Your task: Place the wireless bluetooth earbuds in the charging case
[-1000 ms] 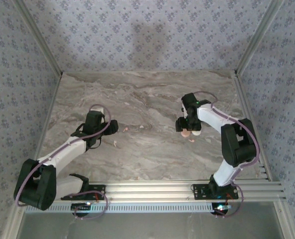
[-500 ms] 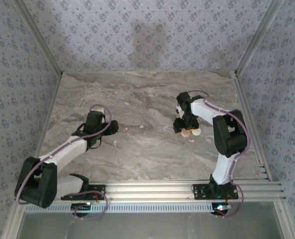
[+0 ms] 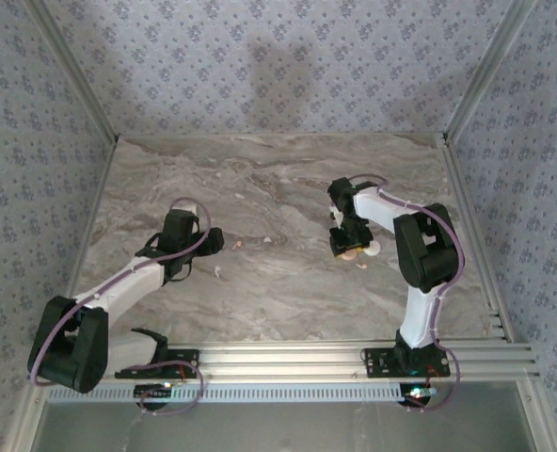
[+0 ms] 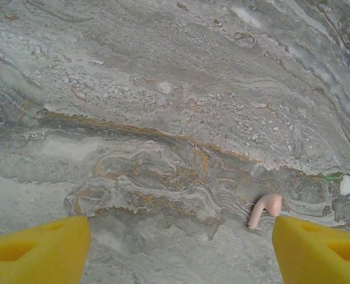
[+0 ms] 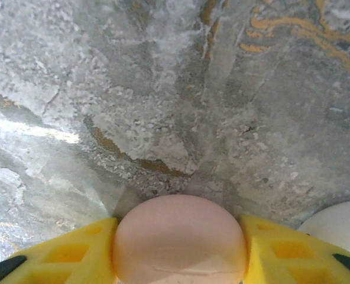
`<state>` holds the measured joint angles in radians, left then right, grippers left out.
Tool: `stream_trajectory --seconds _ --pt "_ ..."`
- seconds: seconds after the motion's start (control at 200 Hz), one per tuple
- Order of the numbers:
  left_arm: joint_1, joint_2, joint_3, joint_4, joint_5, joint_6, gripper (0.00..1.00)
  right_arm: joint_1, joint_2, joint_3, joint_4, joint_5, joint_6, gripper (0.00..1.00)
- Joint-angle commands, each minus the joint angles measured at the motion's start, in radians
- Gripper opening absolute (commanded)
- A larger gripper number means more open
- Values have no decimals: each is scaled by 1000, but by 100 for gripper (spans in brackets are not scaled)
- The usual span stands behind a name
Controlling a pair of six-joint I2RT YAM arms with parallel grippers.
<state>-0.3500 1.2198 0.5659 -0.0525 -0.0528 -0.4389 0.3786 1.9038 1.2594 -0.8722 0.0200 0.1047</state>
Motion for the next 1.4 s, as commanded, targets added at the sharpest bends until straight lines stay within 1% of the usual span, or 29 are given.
stream_trajectory --seconds 0.0,0.125,0.205,0.26,0.325,0.395,0.455,0.565,0.6,0.625,0.68,0.814,0.839,0.939,0.964,1.064,1.184,1.394 --pt "-4 6 26 9 2 -1 80 5 5 3 -18 13 9 43" --pt "-8 -34 19 35 39 6 77 6 -75 -29 26 -13 15 41" --pt "-13 -72 6 67 60 29 74 8 -154 -58 106 -34 29 41" --pt "-21 -100 -10 105 94 55 70 11 -218 -116 173 -84 47 41" --pt "-37 -138 -40 177 168 102 67 20 -299 -171 264 -151 81 40" --pt "-74 -178 -75 246 186 141 66 36 -386 -247 427 -225 152 40" --pt "-109 -207 -101 300 188 180 65 49 -449 -311 578 -329 205 40" --pt "-167 -241 -123 363 201 251 64 89 -518 -388 803 -391 320 39" --pt "-180 -250 -132 389 223 282 63 104 -526 -405 865 -405 352 39" --pt "-191 -253 -138 412 248 309 59 114 -531 -416 905 -419 372 39" --pt "-212 -256 -149 446 285 354 58 135 -537 -431 984 -446 409 39" --pt "-263 -259 -168 515 307 421 58 211 -570 -495 1228 -451 497 40" --pt "-272 -259 -172 527 312 434 56 224 -575 -500 1259 -448 502 40" --pt "-309 -264 -178 557 309 479 54 259 -587 -500 1308 -433 517 40" --pt "-317 -264 -180 567 305 489 54 265 -588 -505 1334 -433 555 40" --pt "-343 -263 -190 606 293 520 54 285 -571 -518 1436 -456 626 40" --pt "-371 -259 -187 619 280 556 54 303 -552 -518 1479 -465 671 41" --pt "-380 -246 -198 687 241 527 54 345 -514 -518 1524 -463 712 41"
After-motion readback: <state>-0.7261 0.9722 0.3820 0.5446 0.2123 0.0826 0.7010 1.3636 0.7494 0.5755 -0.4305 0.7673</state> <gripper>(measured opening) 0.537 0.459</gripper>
